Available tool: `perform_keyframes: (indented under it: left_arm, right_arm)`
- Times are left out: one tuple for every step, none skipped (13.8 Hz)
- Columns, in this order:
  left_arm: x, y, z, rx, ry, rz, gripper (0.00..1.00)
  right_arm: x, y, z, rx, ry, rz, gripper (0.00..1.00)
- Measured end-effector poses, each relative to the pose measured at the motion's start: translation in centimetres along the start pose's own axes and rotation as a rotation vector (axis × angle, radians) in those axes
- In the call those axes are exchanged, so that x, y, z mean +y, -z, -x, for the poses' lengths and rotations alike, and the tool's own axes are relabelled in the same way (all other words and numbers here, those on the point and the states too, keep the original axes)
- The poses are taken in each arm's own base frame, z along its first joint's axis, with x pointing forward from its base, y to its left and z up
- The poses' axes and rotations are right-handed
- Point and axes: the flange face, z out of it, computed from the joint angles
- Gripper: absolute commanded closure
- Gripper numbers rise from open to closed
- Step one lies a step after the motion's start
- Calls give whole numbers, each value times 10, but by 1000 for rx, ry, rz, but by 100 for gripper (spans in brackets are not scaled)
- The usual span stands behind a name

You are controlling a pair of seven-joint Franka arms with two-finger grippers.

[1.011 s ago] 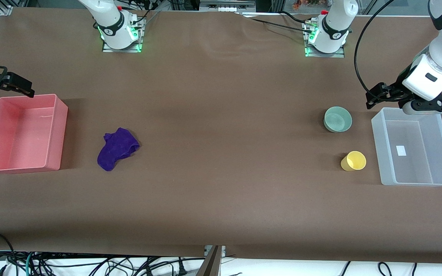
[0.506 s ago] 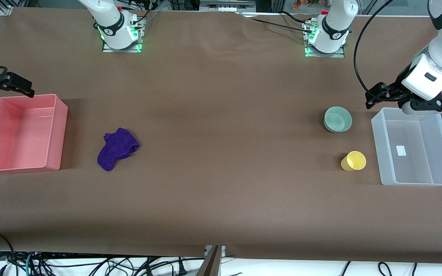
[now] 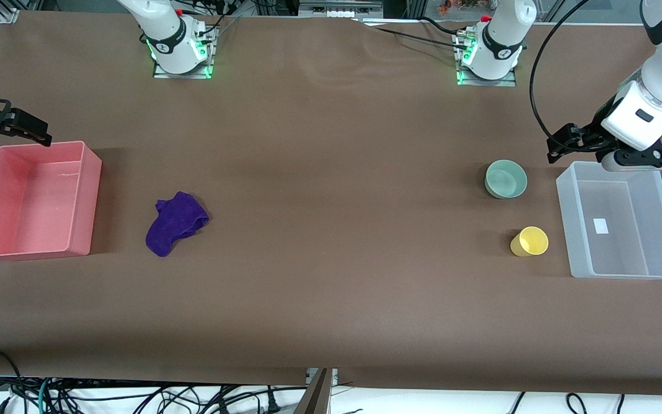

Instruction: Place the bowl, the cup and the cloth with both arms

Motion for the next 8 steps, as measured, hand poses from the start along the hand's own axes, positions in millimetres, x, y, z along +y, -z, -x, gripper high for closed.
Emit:
perform_keyframes:
  left_arm:
    - [0, 0, 0, -1, 0, 0, 0]
    - [0, 0, 0, -3, 0, 0, 0]
    - [0, 0, 1, -5, 0, -1, 0]
    - [0, -1, 1, -6, 0, -1, 0]
    - [0, -1, 1, -7, 0, -1, 0]
    - [0, -1, 1, -7, 0, -1, 0]
    - [0, -1, 1, -7, 0, -1, 0]
    - [0, -1, 1, -9, 0, -1, 0]
  right_arm:
    - [0, 0, 0, 0, 0, 0, 0]
    - [0, 0, 0, 0, -1, 0, 0]
    - [1, 0, 0, 0, -2, 0, 0]
    - [2, 0, 0, 0, -3, 0, 0]
    - [2, 0, 0, 0, -4, 0, 0]
    - [2, 0, 0, 0, -4, 0, 0]
    - [3, 0, 0, 0, -5, 0, 0]
    - [3, 0, 0, 0, -5, 0, 0]
